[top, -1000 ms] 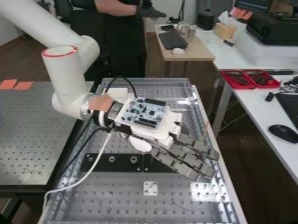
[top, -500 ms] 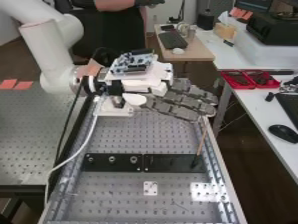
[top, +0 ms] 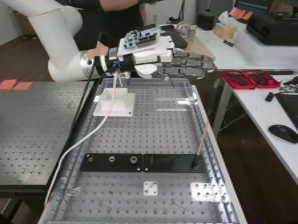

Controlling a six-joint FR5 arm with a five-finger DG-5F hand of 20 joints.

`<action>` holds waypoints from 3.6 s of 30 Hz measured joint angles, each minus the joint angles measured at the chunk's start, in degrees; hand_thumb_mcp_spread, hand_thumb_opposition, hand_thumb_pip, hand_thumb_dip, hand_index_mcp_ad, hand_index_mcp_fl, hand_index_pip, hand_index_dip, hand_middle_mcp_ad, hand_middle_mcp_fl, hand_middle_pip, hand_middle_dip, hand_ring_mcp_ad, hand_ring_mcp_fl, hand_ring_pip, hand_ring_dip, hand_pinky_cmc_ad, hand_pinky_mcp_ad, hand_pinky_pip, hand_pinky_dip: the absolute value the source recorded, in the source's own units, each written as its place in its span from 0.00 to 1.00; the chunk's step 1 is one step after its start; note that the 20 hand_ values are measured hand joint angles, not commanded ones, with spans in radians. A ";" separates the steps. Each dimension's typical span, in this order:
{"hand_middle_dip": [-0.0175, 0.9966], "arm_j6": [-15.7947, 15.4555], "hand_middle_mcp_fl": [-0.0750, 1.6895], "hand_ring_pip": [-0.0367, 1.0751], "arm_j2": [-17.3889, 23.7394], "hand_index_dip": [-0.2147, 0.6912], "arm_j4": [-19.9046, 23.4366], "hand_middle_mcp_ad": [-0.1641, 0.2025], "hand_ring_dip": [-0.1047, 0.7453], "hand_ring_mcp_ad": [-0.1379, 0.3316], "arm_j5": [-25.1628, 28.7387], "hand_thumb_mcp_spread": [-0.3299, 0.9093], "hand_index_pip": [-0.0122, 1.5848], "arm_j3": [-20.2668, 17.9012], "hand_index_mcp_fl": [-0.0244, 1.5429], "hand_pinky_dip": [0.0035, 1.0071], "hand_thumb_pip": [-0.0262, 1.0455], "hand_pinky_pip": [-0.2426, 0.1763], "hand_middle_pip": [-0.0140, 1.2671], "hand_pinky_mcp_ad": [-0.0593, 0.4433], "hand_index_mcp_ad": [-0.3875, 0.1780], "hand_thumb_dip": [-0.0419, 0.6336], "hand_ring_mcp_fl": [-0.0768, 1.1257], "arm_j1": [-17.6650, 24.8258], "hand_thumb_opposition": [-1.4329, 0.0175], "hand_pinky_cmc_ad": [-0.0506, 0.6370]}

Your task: Grab the drill bit and place it in the clear container

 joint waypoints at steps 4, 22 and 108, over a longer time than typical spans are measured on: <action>0.14 1.02 0.16 0.13 -0.83 0.56 -0.25 0.61 0.12 0.72 -1.75 0.83 0.51 0.65 0.67 0.17 0.38 0.37 0.13 0.45 0.42 0.53 0.11 1.47 0.27 0.48; 0.14 3.65 0.16 0.13 -5.90 0.59 -3.79 0.61 0.12 0.71 -6.15 0.83 0.50 4.64 0.67 0.17 0.38 0.37 0.13 0.45 0.44 0.53 0.11 6.61 0.27 0.48; 0.15 5.27 0.16 0.13 -15.05 0.60 -10.74 0.61 0.14 0.72 -3.75 0.83 0.49 10.21 0.67 0.17 0.38 0.36 0.13 0.45 0.44 0.53 0.12 8.36 0.27 0.48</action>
